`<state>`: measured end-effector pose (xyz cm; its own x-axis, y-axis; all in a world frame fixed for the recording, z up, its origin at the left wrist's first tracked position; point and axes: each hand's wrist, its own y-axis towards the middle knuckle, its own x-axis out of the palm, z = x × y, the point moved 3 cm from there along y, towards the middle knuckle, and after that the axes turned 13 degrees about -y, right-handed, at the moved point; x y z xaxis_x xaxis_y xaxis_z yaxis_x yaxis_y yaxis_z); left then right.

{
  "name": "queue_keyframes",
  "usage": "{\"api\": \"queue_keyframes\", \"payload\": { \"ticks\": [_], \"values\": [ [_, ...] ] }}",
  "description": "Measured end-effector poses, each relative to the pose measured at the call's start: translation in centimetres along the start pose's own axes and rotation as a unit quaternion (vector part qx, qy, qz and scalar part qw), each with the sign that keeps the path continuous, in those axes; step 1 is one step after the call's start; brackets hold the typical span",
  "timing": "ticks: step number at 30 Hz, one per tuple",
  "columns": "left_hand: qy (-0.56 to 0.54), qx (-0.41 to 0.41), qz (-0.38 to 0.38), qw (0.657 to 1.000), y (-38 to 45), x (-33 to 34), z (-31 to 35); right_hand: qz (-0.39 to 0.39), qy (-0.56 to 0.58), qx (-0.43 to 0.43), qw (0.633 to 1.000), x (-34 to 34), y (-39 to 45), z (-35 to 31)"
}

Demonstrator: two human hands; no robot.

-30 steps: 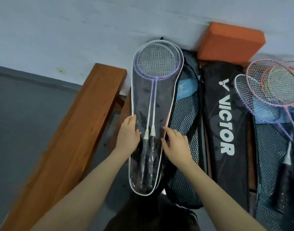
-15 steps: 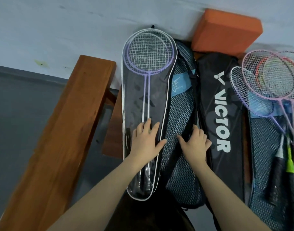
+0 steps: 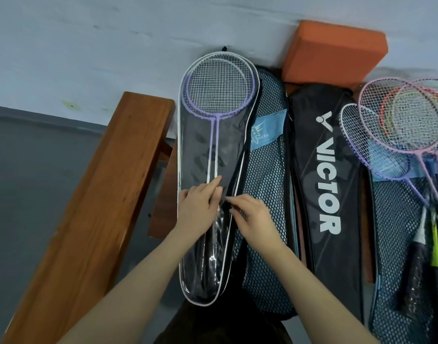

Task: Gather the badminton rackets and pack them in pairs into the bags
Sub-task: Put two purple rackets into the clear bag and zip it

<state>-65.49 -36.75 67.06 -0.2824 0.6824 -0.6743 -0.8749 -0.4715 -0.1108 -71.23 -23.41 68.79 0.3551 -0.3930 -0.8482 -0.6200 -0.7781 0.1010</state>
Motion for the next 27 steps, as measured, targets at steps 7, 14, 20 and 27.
{"api": "queue_keyframes", "payload": {
  "ticks": [7, 14, 20, 27],
  "values": [
    [0.094, -0.056, -0.01, 0.994, 0.2, 2.6, 1.5, 0.088, -0.048, 0.182, 0.978, -1.5, -3.0, 5.9],
    [0.139, -0.059, -0.011, 0.988, -0.9, 5.2, 2.5, 0.014, -0.199, 0.311, 0.929, -1.3, -2.5, 9.6],
    [0.079, -0.04, 0.032, 0.996, -0.9, 4.3, 1.8, 0.021, -0.202, 0.363, 0.909, -1.0, -2.2, 9.8],
    [-0.024, 0.0, 0.086, 0.996, -0.9, 3.0, 1.4, 0.022, -0.118, 0.352, 0.928, -1.5, -1.2, 10.5]
  ]
}}
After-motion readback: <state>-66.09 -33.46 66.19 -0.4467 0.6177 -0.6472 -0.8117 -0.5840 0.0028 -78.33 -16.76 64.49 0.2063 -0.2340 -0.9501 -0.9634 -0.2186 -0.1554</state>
